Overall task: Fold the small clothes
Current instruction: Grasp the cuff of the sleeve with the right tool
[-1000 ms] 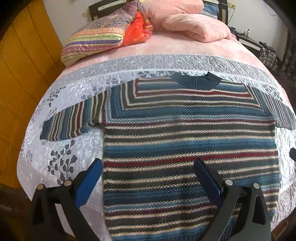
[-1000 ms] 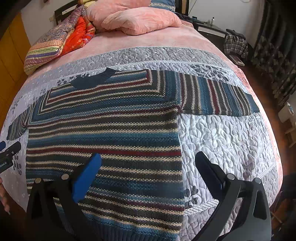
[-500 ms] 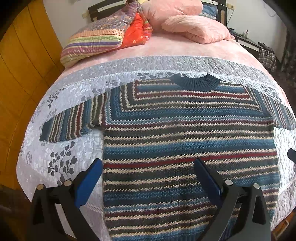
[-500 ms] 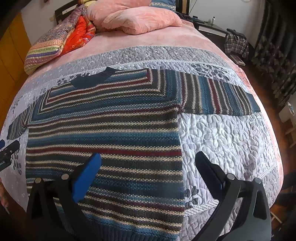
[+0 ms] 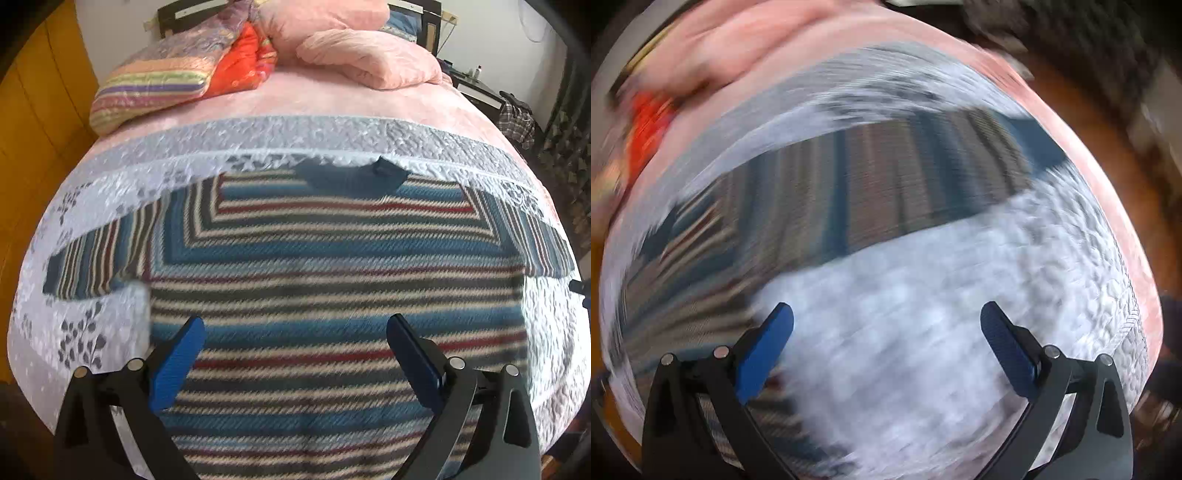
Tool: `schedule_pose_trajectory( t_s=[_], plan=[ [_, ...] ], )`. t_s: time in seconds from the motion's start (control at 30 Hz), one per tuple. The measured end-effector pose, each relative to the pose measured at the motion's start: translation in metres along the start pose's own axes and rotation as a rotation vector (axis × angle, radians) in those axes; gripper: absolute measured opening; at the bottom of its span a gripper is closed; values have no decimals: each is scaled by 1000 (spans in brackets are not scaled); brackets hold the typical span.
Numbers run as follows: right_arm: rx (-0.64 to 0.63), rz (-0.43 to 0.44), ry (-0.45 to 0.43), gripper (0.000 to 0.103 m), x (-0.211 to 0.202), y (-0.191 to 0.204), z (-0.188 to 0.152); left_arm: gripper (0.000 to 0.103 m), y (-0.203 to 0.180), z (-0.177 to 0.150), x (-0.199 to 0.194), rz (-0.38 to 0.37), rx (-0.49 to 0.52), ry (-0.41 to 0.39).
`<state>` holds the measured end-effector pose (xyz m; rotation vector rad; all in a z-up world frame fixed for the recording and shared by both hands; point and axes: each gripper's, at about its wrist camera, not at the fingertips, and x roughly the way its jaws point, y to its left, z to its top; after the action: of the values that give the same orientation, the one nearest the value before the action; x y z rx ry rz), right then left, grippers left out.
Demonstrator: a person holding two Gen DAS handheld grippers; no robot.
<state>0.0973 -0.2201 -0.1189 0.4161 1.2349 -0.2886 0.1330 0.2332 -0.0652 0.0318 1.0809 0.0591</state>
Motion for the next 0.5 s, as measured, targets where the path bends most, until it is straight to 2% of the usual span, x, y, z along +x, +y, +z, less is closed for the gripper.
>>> schedule_pose_trajectory(
  t_s=[0.03, 0.1, 0.2, 0.27, 0.33, 0.4, 0.5],
  plan=[
    [57, 44, 23, 100, 10, -25, 16, 99, -6, 5, 2, 0, 6, -5],
    [159, 79, 55, 100, 25, -64, 39, 99, -18, 13, 9, -4, 16, -6],
    [222, 105, 83, 100, 43, -95, 62, 99, -33, 20, 17, -21, 29, -1],
    [238, 108, 102, 92, 54, -104, 71, 99, -41, 21, 22, -25, 40, 0],
    [251, 133, 130, 67, 67, -109, 76, 99, -46, 22, 25, -22, 50, 2],
    [266, 139, 157, 66, 77, -112, 78, 99, -48, 22, 27, -18, 57, 3],
    [285, 147, 137, 64, 85, -115, 85, 99, -47, 22, 30, -14, 58, 11]
  ],
)
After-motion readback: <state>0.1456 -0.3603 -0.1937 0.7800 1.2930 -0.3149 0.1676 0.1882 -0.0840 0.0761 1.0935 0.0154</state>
